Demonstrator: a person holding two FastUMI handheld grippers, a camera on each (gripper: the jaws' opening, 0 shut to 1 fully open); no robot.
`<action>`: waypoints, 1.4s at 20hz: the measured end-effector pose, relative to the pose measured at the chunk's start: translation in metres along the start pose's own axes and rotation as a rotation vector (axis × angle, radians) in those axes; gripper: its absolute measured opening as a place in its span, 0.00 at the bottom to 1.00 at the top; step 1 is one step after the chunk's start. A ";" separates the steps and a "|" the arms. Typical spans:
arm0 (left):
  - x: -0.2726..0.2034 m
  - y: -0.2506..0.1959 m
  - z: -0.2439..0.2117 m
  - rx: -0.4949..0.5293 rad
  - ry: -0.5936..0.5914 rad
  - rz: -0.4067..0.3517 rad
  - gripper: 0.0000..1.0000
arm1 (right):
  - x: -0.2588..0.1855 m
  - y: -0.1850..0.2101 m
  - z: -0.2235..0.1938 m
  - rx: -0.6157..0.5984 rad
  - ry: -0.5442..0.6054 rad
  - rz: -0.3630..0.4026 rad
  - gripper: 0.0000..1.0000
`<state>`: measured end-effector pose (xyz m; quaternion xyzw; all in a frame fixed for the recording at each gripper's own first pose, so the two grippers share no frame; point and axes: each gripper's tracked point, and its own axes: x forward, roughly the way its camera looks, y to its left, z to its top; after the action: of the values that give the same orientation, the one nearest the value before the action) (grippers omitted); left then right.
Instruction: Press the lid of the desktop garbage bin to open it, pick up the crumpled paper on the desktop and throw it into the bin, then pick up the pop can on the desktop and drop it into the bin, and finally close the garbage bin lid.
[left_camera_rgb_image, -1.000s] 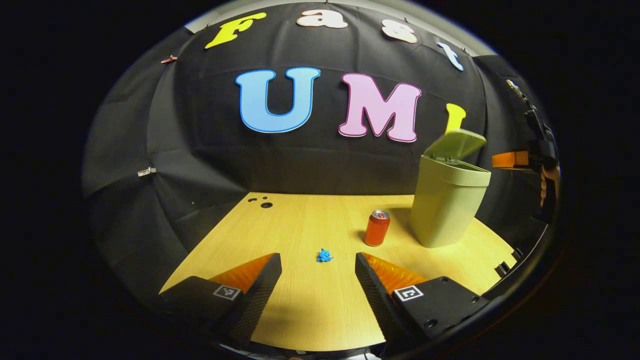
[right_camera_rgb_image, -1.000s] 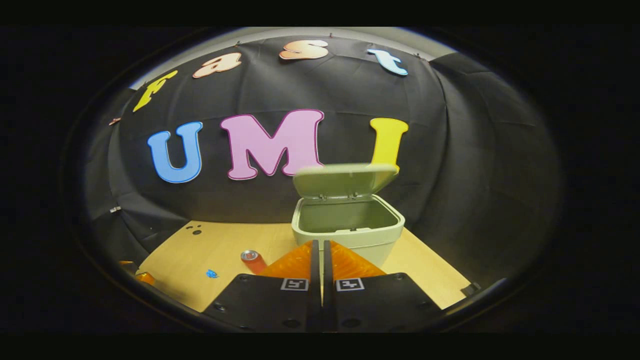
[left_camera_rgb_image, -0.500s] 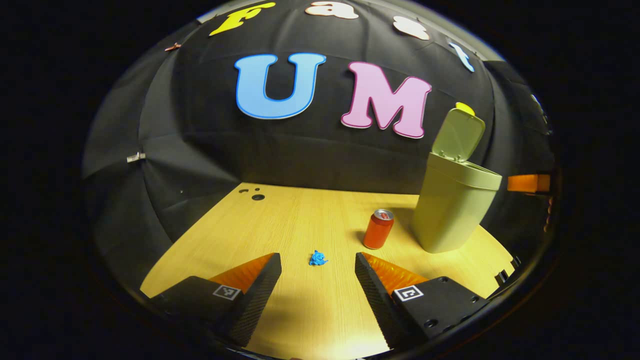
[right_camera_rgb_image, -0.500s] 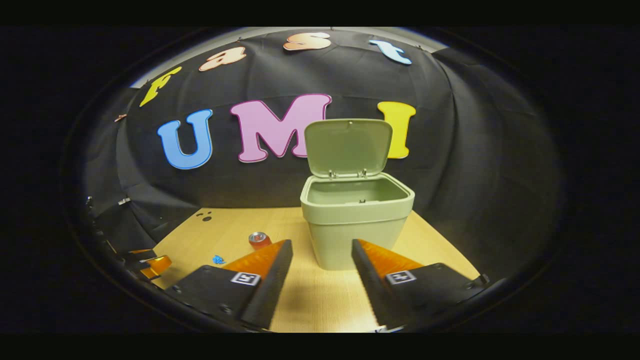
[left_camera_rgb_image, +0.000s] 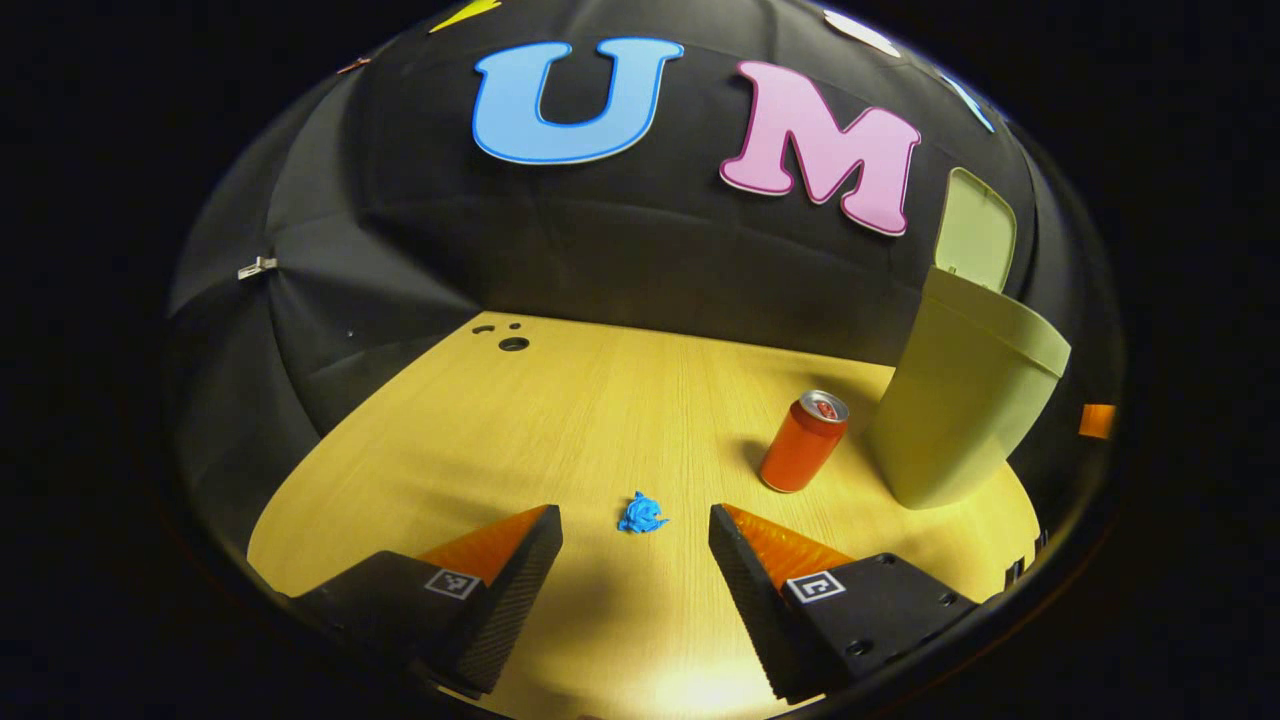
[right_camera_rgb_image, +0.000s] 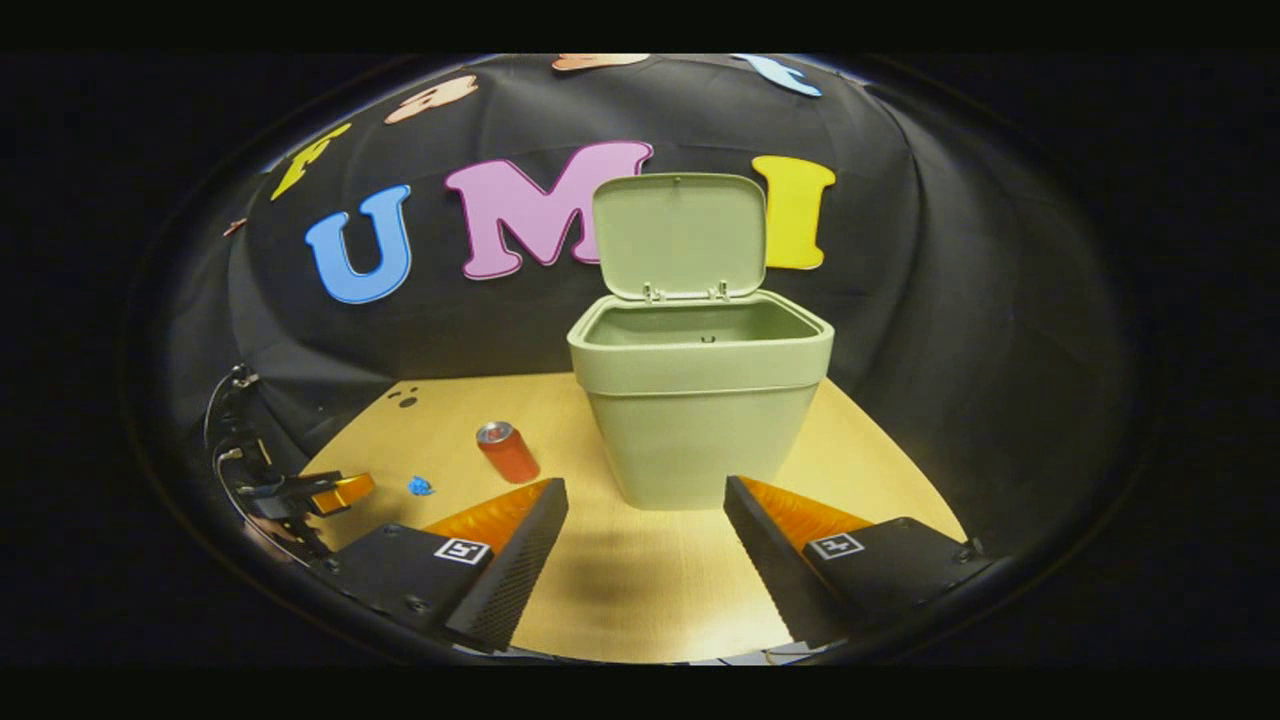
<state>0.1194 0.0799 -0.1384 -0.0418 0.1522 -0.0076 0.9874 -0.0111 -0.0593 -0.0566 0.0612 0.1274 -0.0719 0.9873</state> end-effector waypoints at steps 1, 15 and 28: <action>0.009 -0.002 -0.005 0.005 0.017 0.000 0.95 | 0.004 -0.003 -0.002 0.000 0.011 0.002 0.99; 0.107 0.008 -0.051 0.054 0.176 0.110 0.96 | 0.032 -0.005 -0.041 -0.030 0.168 0.058 0.99; 0.110 -0.003 -0.051 0.074 0.185 0.092 0.65 | 0.036 0.001 -0.056 -0.032 0.212 0.097 0.99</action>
<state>0.2092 0.0694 -0.2197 0.0028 0.2439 0.0284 0.9694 0.0099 -0.0553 -0.1200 0.0586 0.2289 -0.0153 0.9716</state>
